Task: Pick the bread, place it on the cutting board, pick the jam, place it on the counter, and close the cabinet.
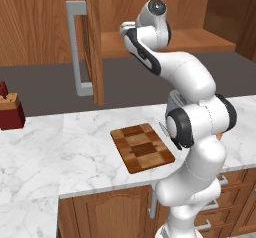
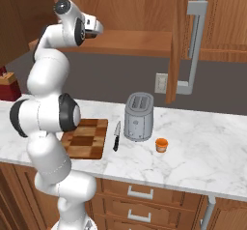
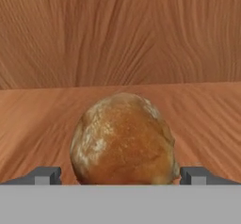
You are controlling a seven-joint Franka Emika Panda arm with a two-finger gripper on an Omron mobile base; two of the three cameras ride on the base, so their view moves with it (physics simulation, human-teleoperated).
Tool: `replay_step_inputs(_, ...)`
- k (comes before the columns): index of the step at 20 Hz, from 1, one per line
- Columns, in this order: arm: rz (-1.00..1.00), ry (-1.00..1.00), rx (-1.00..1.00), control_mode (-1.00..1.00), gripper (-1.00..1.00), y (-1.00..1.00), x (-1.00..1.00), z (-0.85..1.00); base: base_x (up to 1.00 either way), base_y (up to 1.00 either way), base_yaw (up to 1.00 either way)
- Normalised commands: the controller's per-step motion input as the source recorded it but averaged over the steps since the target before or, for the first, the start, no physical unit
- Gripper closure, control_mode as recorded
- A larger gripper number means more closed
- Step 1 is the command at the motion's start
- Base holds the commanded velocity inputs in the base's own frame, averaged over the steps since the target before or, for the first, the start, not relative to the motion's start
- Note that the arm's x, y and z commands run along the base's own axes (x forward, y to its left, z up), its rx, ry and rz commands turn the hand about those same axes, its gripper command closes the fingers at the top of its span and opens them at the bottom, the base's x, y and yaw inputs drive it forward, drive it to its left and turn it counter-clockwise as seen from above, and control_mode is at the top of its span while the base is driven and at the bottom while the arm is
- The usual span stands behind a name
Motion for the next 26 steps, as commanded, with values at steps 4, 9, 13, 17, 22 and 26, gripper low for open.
replay_step_inputs(4,0.0,0.0,0.0,-1.0,-1.0,0.0,0.26,0.0,0.0,0.0,0.0)
replay_step_inputs(9,0.0,0.0,0.0,-1.0,-1.0,0.0,0.15,-0.02,0.0,0.0,0.0)
replay_step_inputs(13,0.0,0.0,0.0,-1.0,-1.0,0.0,0.04,-0.05,0.0,0.0,0.0)
replay_step_inputs(17,0.0,0.0,0.0,-1.0,1.0,0.0,0.03,-0.14,0.0,0.0,0.0)
replay_step_inputs(22,0.0,-0.03,0.0,-1.0,1.0,0.0,0.05,0.01,0.0,0.0,0.0)
replay_step_inputs(26,0.0,-0.06,0.0,-1.0,1.0,0.0,-0.06,0.25,0.0,0.0,0.0)
